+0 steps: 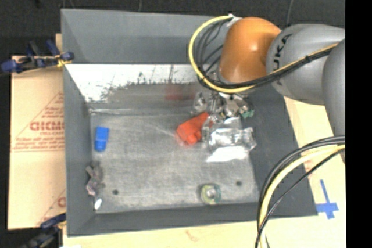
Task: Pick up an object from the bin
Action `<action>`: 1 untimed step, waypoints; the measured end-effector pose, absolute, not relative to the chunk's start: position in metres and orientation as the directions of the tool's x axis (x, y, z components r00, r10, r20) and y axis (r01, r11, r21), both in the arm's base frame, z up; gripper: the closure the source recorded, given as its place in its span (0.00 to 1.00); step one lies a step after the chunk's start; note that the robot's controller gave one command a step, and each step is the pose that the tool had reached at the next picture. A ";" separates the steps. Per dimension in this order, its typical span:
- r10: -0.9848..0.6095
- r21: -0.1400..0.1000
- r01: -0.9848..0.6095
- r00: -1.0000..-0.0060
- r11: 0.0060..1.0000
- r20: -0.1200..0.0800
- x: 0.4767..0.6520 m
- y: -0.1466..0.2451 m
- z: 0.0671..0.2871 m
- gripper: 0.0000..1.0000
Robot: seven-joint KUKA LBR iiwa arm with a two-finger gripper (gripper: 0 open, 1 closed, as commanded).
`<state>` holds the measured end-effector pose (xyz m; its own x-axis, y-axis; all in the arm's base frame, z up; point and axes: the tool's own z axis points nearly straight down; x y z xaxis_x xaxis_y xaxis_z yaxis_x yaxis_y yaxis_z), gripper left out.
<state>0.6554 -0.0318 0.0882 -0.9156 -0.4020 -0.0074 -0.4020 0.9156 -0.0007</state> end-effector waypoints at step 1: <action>-0.416 -0.008 -0.416 -0.909 0.909 -0.012 0.641 -0.054 0.223 1.00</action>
Offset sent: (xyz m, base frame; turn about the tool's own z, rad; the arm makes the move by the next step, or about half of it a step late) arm -0.0166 -0.0197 0.1281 -0.0202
